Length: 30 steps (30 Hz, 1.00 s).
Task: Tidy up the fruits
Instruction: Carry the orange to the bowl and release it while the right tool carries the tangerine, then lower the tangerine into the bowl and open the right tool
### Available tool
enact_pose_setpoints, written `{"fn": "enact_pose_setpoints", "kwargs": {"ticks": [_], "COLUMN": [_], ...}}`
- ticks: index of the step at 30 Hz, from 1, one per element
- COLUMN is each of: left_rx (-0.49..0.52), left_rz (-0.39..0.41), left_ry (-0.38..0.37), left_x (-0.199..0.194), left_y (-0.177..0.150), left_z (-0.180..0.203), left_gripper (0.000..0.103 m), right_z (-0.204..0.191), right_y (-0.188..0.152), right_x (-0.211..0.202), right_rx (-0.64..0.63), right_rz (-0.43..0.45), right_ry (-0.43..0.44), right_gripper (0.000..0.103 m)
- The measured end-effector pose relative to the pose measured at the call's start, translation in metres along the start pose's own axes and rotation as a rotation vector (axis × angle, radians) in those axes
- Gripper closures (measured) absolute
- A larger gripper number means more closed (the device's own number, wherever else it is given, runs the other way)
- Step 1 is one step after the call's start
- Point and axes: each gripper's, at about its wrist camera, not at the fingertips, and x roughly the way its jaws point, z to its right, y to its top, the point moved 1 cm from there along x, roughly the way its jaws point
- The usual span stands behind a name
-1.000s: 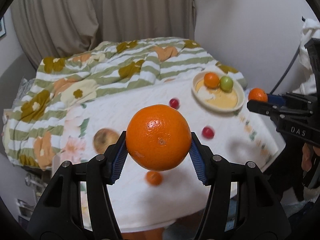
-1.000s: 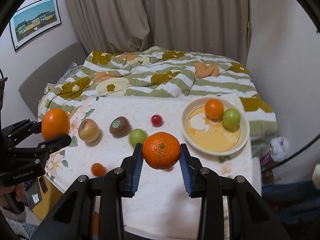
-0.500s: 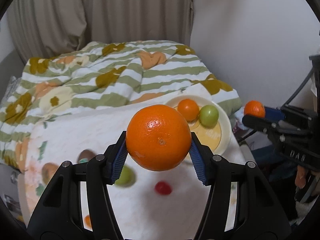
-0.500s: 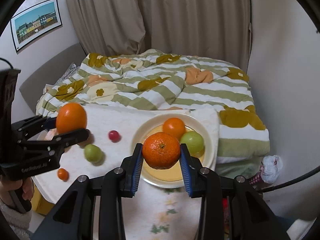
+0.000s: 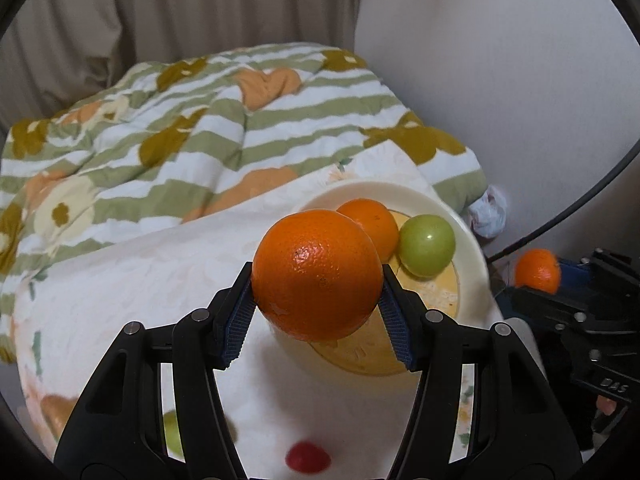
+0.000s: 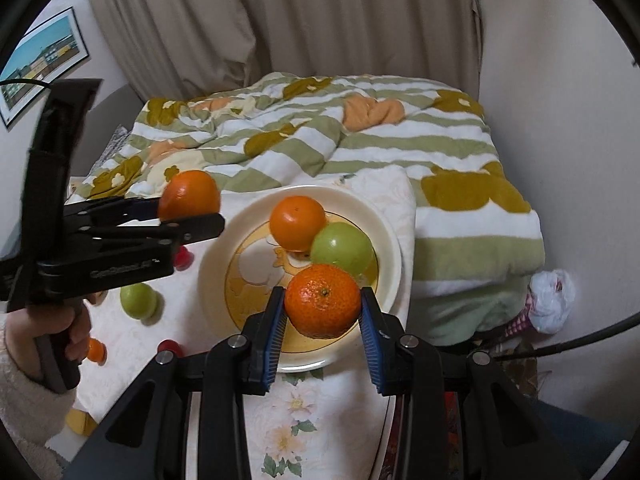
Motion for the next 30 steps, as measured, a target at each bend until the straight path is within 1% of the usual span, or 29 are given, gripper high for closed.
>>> {"fn": "enact_pose_setpoints", "kwargs": {"ticks": [7,13,15,19,20,21,22,23,25,27,30], "left_rx": [0.079,0.151,0.175,0.231,0.243,0.255,0.266,0.269,0.277,0.277,0.245], "left_rz": [-0.073,-0.103,-0.102,-0.065,-0.062,-0.06,-0.05,-0.039,-0.023,-0.027,-0.039], "left_ry": [0.007,0.02,0.033,0.056,0.06,0.066,0.073,0.076,0.069,0.073,0.059], "left_x": [0.038,0.057,0.06,0.06,0.06,0.061,0.06,0.058,0.053,0.05,0.043], "left_y": [0.007,0.005,0.005,0.006,0.007,0.007,0.007,0.008,0.007,0.006,0.004], "left_z": [0.005,0.007,0.01,0.013,0.014,0.015,0.016,0.017,0.018,0.018,0.013], "left_gripper": [0.038,0.038,0.037,0.035,0.028,0.011,0.002,0.0,0.0,0.0,0.0], "right_z": [0.01,0.012,0.014,0.02,0.02,0.021,0.021,0.022,0.022,0.022,0.024], "right_y": [0.009,0.008,0.008,0.008,0.007,0.006,0.006,0.005,0.004,0.004,0.003], "right_x": [0.009,0.019,0.021,0.02,0.019,0.019,0.018,0.018,0.016,0.014,0.011], "right_rx": [0.06,0.094,0.102,0.126,0.129,0.132,0.133,0.133,0.134,0.135,0.131], "right_rz": [-0.008,-0.03,-0.034,-0.031,-0.03,-0.03,-0.031,-0.032,-0.032,-0.03,-0.026], "right_ry": [-0.018,-0.027,-0.032,-0.042,-0.044,-0.046,-0.047,-0.05,-0.052,-0.053,-0.054], "right_gripper": [0.07,0.07,0.07,0.07,0.07,0.07,0.07,0.07,0.07,0.07,0.07]}}
